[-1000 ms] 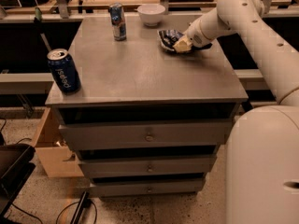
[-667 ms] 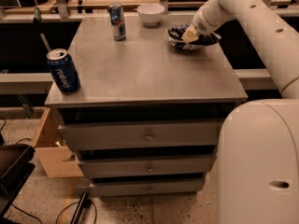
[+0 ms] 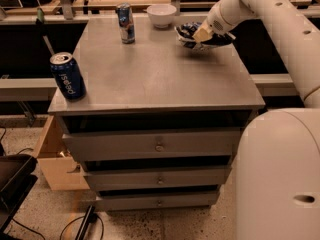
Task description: Move blue chip bag near pepsi can
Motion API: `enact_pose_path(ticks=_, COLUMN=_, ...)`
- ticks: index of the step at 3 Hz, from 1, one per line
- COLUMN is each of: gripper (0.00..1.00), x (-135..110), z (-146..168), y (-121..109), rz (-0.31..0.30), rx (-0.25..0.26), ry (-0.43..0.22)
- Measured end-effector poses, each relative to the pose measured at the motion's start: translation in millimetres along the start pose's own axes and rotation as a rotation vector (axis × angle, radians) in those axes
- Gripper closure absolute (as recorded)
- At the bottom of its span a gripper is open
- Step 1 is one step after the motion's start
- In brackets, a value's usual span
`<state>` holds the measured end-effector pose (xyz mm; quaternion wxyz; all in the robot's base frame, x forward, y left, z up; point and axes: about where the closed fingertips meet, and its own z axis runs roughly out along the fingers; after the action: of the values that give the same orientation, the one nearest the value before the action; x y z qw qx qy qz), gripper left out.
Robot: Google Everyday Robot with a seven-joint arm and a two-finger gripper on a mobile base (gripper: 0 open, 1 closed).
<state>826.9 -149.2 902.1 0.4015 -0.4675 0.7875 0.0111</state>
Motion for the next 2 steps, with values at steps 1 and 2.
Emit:
enact_pose_path(ticks=1, gripper=1.00, x=-15.2, z=-19.6, y=-3.3, rz=-0.032, rx=0.002, ry=-0.028)
enact_pose_path(ticks=2, gripper=1.00, x=-33.6, z=-44.9, y=7.0, rz=-0.085, rx=-0.019, ry=-0.049)
